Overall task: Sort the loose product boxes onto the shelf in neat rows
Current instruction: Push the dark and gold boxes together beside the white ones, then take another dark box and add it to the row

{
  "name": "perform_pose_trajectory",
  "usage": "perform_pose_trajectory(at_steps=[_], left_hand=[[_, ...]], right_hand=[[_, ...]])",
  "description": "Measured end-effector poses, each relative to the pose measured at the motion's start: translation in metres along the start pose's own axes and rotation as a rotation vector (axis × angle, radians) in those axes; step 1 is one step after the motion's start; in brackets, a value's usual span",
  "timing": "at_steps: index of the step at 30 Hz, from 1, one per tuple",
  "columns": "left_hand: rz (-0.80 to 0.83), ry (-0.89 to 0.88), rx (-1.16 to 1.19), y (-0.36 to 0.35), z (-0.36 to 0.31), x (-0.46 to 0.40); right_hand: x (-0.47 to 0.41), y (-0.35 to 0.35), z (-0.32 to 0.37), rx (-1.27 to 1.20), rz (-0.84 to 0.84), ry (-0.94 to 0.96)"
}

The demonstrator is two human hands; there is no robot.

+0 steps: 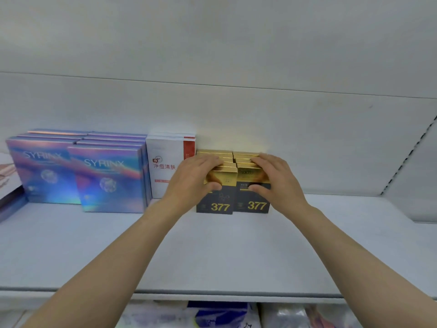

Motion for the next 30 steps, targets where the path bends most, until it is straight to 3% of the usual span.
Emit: perform_pose_trajectory(at_steps=[13,20,24,30], left_hand=[[0.012,0.052,-0.068,-0.005,-0.004,0.004],[0.174,0.071,-0.044,0.027,-0.012,0.000],[0.159,0.097,-0.020,0.088,0.011,0.011],[-0.003,0.122,-0.169,0.218,0.097,0.067]], right_hand=[[-0.006,0.003,0.004,0.096,0.074,0.008],[-0.033,0.040,0.032,0.217,0.255,-0.055],[-0.066,0.072,0.091,0.223,0.233,-0.013],[-0.103,0.086,0.247,0.220,0.129,0.172]])
Point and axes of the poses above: each hand's wrist, its own x-axis away from the middle knuckle, its own y-axis out of the back of the hand, z = x × y, the point moved 5 cm from there along -x, towards the middle knuckle, and after that the axes turned 10 degrees about y, right-handed, at the moved point
